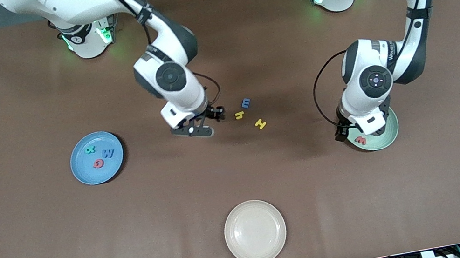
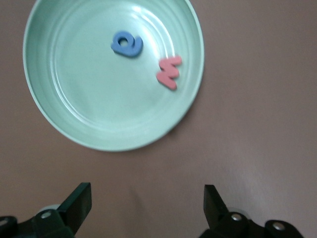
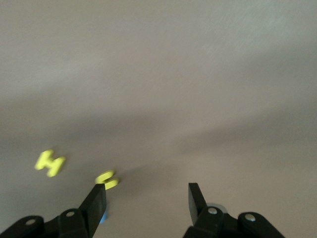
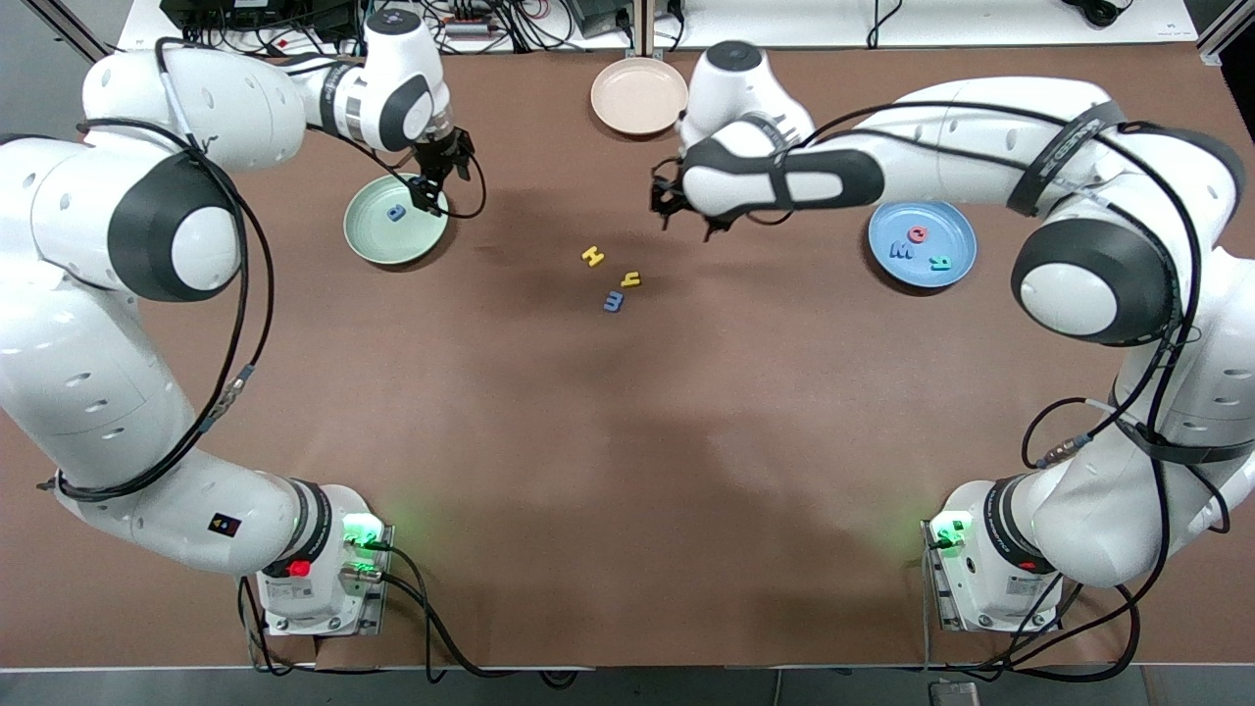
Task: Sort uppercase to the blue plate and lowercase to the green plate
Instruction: 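Move the right gripper down to the yellow H, then grasp the yellow H with the right gripper, then lift the yellow H with the right gripper while the left gripper approaches letters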
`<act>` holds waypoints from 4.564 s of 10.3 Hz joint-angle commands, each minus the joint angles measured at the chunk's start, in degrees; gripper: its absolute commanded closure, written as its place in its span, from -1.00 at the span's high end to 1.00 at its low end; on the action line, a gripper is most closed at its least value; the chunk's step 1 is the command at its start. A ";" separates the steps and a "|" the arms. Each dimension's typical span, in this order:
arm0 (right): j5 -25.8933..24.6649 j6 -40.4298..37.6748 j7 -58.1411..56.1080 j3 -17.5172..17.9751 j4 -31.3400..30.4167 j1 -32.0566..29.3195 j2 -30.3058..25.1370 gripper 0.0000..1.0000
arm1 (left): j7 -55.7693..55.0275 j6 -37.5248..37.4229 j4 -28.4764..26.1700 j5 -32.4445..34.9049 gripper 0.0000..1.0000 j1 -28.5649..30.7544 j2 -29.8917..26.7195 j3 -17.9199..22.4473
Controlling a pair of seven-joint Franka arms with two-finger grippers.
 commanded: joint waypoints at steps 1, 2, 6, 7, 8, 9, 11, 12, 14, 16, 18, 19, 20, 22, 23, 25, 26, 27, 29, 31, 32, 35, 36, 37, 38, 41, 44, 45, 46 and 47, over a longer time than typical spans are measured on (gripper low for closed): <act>-0.70 3.89 12.47 0.33 2.41 3.20 3.57 0.51 | -1.09 -3.13 1.91 3.41 1.00 -1.22 -1.01 0.18; -2.01 3.89 17.31 0.24 5.39 4.96 5.86 0.51 | -0.83 -4.88 2.53 3.51 1.00 -0.79 -1.44 0.18; -7.03 3.81 24.57 -0.29 8.58 7.26 9.13 0.50 | 0.14 -4.90 4.81 4.74 1.00 3.25 -0.39 0.62; -7.38 3.54 19.95 -1.25 8.58 6.22 8.70 0.48 | 0.14 -4.90 5.52 4.74 1.00 4.13 0.48 0.62; -6.60 3.11 15.56 -1.78 8.50 5.86 8.60 0.44 | 0.31 -4.90 6.13 4.82 1.00 5.01 1.44 0.62; -6.76 3.36 16.82 -1.78 8.50 6.03 9.04 0.44 | 0.31 -4.90 6.14 4.83 1.00 5.36 1.71 0.62; -7.20 3.80 24.26 -1.79 9.89 7.34 10.61 0.44 | -0.30 -4.90 6.22 4.74 1.00 4.15 2.07 0.36; -7.29 3.72 26.74 -1.87 13.12 8.74 12.54 0.44 | -0.83 -4.90 6.31 4.39 1.00 2.66 2.07 0.01; -7.29 3.54 33.41 -3.79 18.66 12.16 16.67 0.36 | -2.05 -4.90 6.84 3.95 1.00 0.36 2.07 0.01; -7.29 3.63 39.39 -4.86 22.89 14.02 20.10 0.37 | -2.15 -4.90 7.28 4.38 1.00 0.27 2.24 0.09; -7.21 3.89 42.22 -6.34 26.85 15.34 23.09 0.38 | -1.01 -4.73 7.54 4.74 1.00 1.06 2.42 0.27; -7.21 3.98 43.36 -7.40 28.95 16.13 24.67 0.38 | -0.92 -4.55 7.89 4.74 1.00 1.49 2.68 0.36; -7.21 5.03 44.59 -8.11 30.37 16.49 25.82 0.38 | -0.92 -4.55 8.33 4.74 1.00 1.50 2.86 0.53; -7.21 6.44 44.69 -9.25 30.47 16.49 26.97 0.38 | -0.83 -4.55 8.68 4.82 1.00 1.93 3.12 0.62; -7.21 6.53 44.69 -9.34 30.56 16.75 27.06 0.38 | -0.92 -4.55 8.77 5.52 1.00 2.20 3.21 0.62; -7.21 7.93 44.95 -9.34 30.56 17.01 27.85 0.29 | -0.92 -4.55 8.77 6.76 1.00 2.81 3.30 0.53; -7.21 8.11 44.96 -9.34 30.64 17.02 27.94 0.25 | -0.92 -4.55 8.69 6.76 1.00 2.90 3.30 0.53; -7.21 8.20 44.78 -9.34 30.65 17.28 28.20 0.21 | -1.01 -4.55 8.69 6.76 1.00 2.99 3.30 0.53; -7.21 8.37 44.69 -9.34 30.65 17.89 28.64 0.07 | -1.01 -4.55 8.69 6.76 1.00 3.08 3.30 0.53; -7.29 8.38 44.43 -9.43 30.56 17.98 28.64 -0.14 | -1.01 -4.55 8.60 6.76 1.00 3.17 3.30 0.53; -7.38 8.38 44.34 -9.43 30.47 17.98 28.64 -0.22 | -1.01 -4.55 8.69 6.76 1.00 3.26 3.30 0.53; -7.73 8.38 43.29 -9.43 30.21 18.07 28.73 -0.39 | -1.01 -4.55 8.60 6.76 1.00 3.26 3.30 0.53; -7.73 8.38 43.11 -9.43 30.12 18.07 28.73 -0.45 | -1.01 -4.55 8.60 6.76 1.00 3.26 3.30 0.53; -7.73 8.29 42.85 -9.43 30.12 18.07 28.73 -0.46 | -1.01 -4.55 8.60 6.76 1.00 3.26 3.30 0.53; -7.73 8.29 42.33 -9.43 30.12 17.98 28.64 -0.50 | -1.01 -4.55 8.60 6.76 1.00 3.17 3.21 0.53; -7.30 4.97 37.25 -9.78 30.12 17.02 26.89 -0.52 | -1.09 -4.55 8.60 6.76 1.00 2.91 3.21 0.45; -6.77 0.22 29.53 -9.69 30.03 15.35 24.61 -0.59 | -1.18 -4.55 8.51 6.67 1.00 2.47 3.21 0.27; -6.59 -0.93 24.44 -9.69 29.94 14.56 23.73 -0.58 | -1.36 -4.55 8.42 6.67 1.00 2.20 3.21 0.27; -6.42 -3.03 18.91 -9.61 29.25 13.42 22.59 -0.58 | -1.53 -4.55 8.34 6.67 1.00 2.03 3.21 0.01; -4.24 -4.79 12.50 -9.69 28.63 12.37 21.45 -0.58 | -1.88 -4.55 8.25 6.58 1.00 1.77 3.21 -0.60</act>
